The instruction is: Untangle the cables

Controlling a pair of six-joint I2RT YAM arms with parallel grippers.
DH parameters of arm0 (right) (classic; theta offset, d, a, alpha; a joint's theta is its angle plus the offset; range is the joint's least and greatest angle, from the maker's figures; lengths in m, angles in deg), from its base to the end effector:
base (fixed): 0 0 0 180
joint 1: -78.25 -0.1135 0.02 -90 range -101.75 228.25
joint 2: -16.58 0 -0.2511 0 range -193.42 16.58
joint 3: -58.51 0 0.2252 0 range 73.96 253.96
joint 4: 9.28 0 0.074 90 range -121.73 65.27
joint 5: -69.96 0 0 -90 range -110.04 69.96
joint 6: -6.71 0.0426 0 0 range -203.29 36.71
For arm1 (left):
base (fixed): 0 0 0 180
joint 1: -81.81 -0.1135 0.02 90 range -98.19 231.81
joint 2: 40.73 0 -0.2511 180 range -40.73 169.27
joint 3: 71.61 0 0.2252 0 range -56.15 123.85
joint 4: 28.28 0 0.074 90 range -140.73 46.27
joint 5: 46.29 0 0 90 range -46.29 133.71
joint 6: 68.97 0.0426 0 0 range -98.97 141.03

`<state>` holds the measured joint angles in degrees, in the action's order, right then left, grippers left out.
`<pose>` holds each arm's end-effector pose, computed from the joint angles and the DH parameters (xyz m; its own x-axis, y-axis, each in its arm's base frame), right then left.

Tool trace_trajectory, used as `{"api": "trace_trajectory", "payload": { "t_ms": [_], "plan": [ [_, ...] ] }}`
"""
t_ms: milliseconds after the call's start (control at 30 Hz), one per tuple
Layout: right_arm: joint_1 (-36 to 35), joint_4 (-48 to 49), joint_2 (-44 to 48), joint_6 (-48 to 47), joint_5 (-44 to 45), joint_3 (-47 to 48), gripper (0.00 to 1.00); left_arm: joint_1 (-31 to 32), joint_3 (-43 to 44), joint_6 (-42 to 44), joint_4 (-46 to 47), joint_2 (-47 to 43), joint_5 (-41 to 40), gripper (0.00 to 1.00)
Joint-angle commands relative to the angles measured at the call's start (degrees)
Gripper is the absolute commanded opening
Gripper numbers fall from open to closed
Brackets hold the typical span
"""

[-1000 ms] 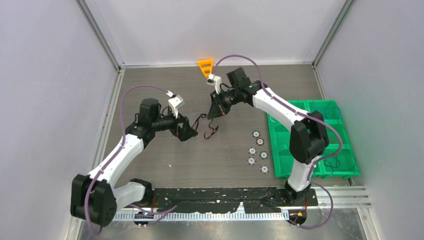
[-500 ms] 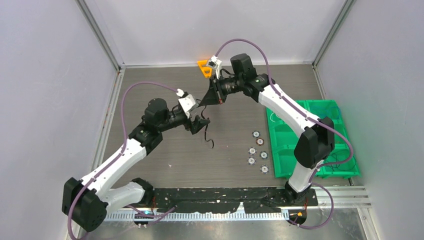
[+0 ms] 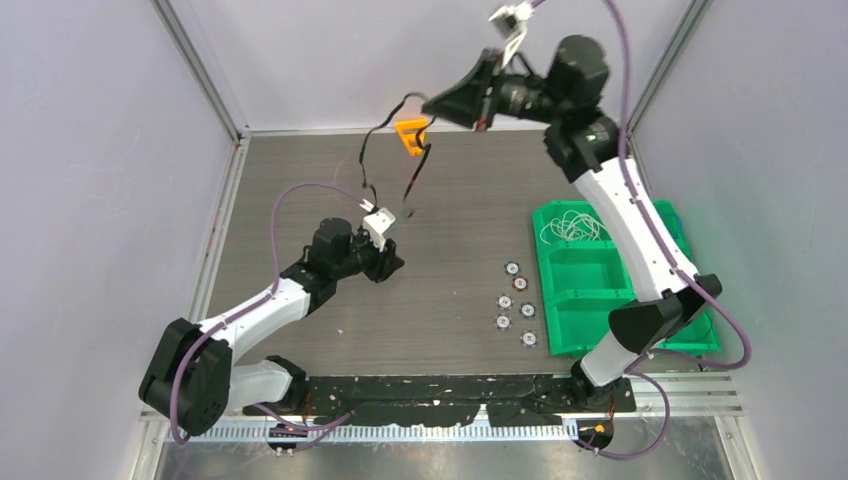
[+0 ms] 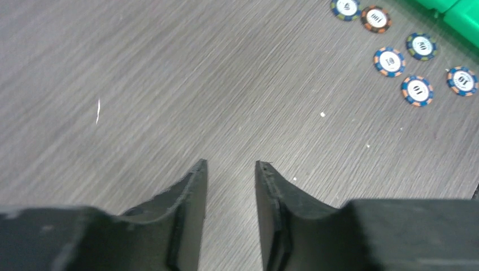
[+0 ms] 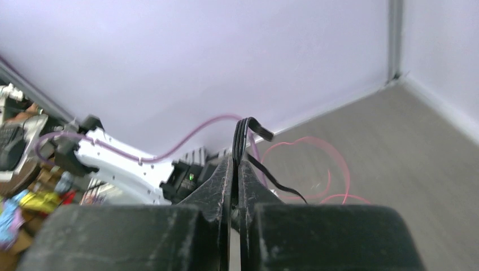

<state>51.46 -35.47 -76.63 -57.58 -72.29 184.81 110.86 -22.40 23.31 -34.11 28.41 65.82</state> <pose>0.2723 0.1752 0.4992 -0.3271 0.1324 -0.9357 -0.9265 0.1501 0.3451 0.2059 -0.1327 0.2221 -0.3499 0.2365 -0.9064 0.7607 0.6364 -0.1276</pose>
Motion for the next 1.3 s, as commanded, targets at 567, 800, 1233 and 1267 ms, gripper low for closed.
{"api": "trace_trajectory", "payload": {
  "t_ms": [567, 800, 1233, 1267],
  "plan": [
    [10.85, -5.69, 10.94, -1.43, 1.57, -5.24, 0.05, -4.65, 11.04, -2.89, -2.32, -8.39, 18.42, 1.0],
    [6.25, -2.93, 10.23, 0.9, -0.54, -5.44, 0.05, 3.34, 19.67, 4.01, 3.61, 1.75, 22.12, 1.0],
    [1.29, 1.7, 5.64, 6.19, 0.56, 2.6, 0.05, 4.14, 22.26, 2.74, 3.36, 14.07, -1.4, 0.41],
    [1.34, 1.78, 4.94, 6.76, 0.61, 3.89, 0.05, 3.46, 20.65, 1.76, 2.78, 13.6, -1.96, 0.37]
  ]
}}
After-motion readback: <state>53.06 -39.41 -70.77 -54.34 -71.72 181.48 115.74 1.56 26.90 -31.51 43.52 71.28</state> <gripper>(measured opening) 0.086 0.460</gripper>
